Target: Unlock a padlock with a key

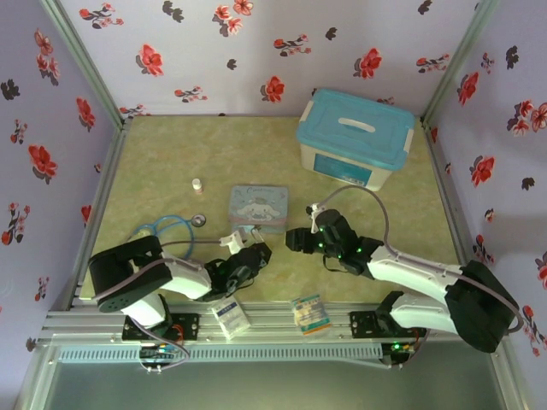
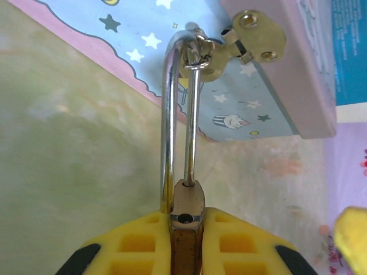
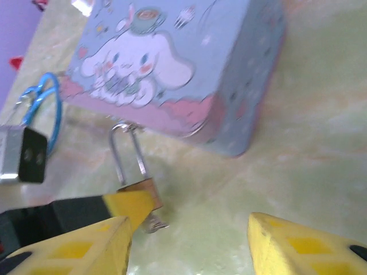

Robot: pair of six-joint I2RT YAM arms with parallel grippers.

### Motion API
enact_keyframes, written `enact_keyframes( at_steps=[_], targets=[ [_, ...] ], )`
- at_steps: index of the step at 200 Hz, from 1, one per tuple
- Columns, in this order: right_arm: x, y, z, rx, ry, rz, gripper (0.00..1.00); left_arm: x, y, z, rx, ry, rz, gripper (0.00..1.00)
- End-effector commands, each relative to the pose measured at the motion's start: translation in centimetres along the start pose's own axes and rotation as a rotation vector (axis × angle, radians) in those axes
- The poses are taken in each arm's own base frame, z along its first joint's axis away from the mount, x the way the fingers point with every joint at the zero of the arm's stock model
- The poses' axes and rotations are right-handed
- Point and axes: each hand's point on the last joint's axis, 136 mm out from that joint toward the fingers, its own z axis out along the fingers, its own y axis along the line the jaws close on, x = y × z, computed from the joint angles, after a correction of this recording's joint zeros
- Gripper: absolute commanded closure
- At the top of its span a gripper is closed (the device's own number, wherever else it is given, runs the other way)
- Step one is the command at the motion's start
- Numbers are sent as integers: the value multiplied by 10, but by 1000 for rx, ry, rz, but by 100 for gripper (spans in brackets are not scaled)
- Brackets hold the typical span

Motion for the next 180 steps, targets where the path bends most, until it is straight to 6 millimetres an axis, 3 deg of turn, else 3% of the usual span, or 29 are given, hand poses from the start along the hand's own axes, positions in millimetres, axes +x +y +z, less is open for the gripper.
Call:
enact_keyframes(
  at_steps=[1, 54, 87, 180],
  targets=[
    [13, -40, -3, 222, 80, -48, 44, -6, 25, -7, -155, 15, 163, 91],
    [-12, -27, 16, 211, 38, -2, 44, -28, 23, -25, -336, 38, 412, 85],
    [-25, -18, 17, 193, 3, 2, 45, -29, 26, -25, -466, 95, 556, 86],
    [-27, -14, 22, 176, 3, 11, 45, -23, 42, -13, -642, 174, 674, 83]
  ],
)
